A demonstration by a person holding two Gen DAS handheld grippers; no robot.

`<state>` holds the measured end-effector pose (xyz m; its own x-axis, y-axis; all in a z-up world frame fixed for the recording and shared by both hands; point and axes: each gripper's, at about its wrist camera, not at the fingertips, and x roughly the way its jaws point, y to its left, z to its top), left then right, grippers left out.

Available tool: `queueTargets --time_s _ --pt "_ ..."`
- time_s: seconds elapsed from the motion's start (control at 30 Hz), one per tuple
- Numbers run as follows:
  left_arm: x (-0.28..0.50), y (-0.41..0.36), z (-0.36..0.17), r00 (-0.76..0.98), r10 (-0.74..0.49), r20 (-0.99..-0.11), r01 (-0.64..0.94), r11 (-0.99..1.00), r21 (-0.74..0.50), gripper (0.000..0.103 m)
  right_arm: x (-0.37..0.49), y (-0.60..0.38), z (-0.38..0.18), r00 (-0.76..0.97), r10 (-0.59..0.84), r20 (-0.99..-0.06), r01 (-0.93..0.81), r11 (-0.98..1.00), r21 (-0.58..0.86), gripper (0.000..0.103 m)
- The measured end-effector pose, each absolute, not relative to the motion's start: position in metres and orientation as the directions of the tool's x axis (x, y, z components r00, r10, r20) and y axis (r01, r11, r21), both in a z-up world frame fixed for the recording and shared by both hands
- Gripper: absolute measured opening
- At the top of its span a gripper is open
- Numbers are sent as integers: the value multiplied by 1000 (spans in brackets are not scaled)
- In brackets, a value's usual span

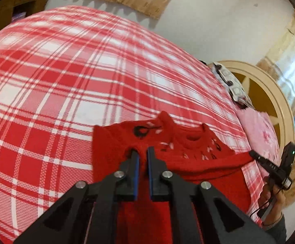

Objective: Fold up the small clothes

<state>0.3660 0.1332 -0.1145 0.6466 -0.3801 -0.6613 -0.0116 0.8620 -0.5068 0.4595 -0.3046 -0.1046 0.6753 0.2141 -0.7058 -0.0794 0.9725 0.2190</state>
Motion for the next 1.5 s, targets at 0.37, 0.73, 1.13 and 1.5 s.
queueTargets --time_s 0.37,0.73,1.13,1.5 --pt "323 138 -107 692 -202 -693 -44 947 -320 68 427 -247 -121 534 320 -783 -300 937 179 65" --pt "318 116 -126 648 -163 -744 -42 968 -249 69 445 -235 -127 548 284 -787 -232 955 183 65" --pt "243 123 -120 699 -148 -700 -2 978 -209 81 336 -332 -120 611 259 -748 -80 960 268 64" --pt "246 109 -147 658 -46 -751 -36 995 -92 93 322 -308 -159 544 186 -818 -113 982 149 53"
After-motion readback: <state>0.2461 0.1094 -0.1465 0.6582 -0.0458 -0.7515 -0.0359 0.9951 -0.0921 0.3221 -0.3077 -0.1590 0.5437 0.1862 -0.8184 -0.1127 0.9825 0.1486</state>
